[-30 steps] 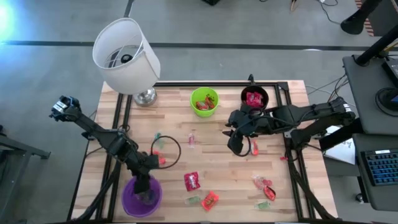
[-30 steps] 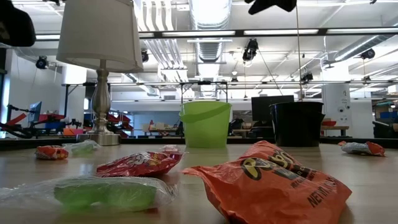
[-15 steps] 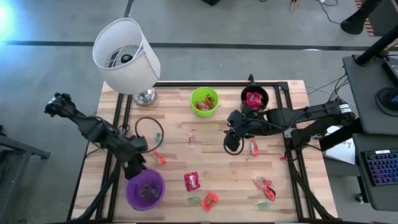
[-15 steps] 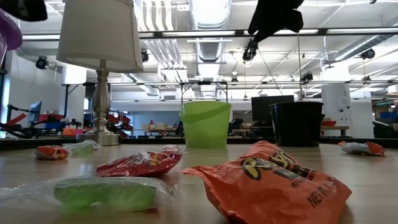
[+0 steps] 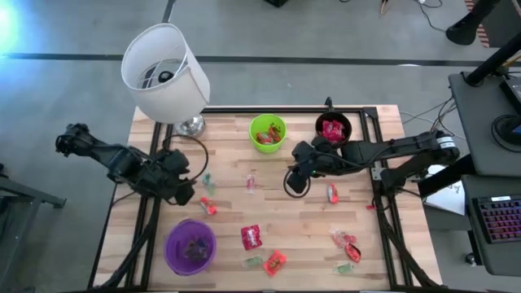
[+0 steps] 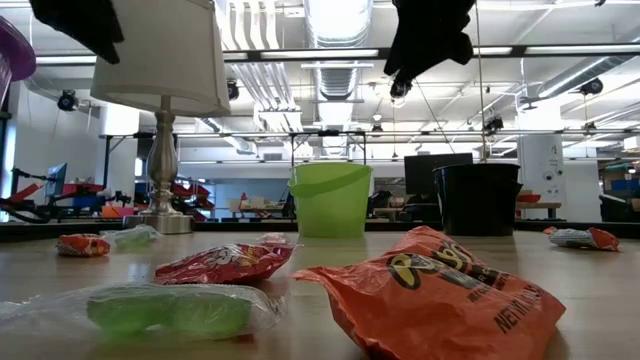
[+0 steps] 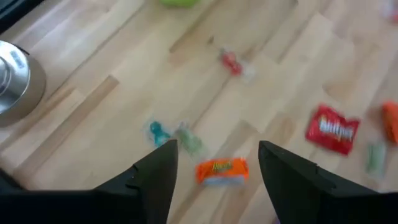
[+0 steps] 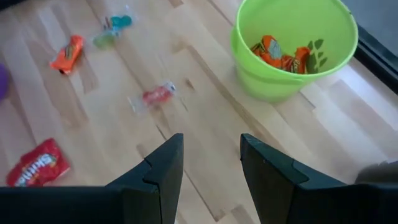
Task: Sort candy
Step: Put the green gummy into the violet bucket
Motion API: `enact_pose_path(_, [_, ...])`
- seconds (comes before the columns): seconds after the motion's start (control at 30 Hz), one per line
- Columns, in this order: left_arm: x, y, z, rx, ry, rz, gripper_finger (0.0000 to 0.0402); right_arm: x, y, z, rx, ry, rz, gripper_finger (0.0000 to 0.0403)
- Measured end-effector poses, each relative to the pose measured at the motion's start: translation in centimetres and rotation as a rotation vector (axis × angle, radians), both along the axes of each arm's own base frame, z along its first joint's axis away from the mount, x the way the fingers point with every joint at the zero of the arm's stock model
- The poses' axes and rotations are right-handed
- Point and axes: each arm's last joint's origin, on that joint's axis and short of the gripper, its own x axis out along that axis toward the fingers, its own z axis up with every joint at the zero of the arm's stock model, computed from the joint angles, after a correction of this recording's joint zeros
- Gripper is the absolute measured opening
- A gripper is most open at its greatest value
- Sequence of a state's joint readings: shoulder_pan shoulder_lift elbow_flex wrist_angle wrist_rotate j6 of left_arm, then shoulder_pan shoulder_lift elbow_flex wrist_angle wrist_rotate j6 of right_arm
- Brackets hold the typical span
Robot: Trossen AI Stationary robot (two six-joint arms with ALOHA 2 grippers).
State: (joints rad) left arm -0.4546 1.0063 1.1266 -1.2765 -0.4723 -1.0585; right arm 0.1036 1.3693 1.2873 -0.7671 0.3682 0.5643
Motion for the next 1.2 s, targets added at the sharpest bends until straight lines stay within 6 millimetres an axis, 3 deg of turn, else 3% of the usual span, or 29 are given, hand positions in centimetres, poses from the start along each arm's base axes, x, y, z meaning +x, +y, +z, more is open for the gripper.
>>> enact_pose_path(0.27, [2.6, 0.3, -1.0, -0.04, -0.031, 0.244, 0.0208, 0.4, -0.1, -0.6, -0.05, 0.05, 0.058, 0.0151])
enact_pose_path(0.5, [5.0, -0.6, -3.5, -0.017, 0.058, 0.36, 0.0208, 0.4, -0.7, -0.6, -0.086, 0.07, 0.086, 0.0151])
enact_pose_path(0.7, [6.6, -0.3, -5.8, 0.028, 0.178, 0.499, 0.0208, 0.4, -1.3, -0.6, -0.134, 0.098, 0.135, 0.0151])
enact_pose_path(0.93, [8.0, 0.0, -8.8, -0.07, 0.262, 0.551, 0.0208, 0.4, -1.5, -0.6, -0.188, 0.13, 0.207, 0.0151])
enact_pose_path(1.2, [8.3, 0.5, -11.1, -0.149, 0.291, 0.637, 0.0208, 0.3, -1.5, -0.6, -0.205, 0.15, 0.231, 0.0151])
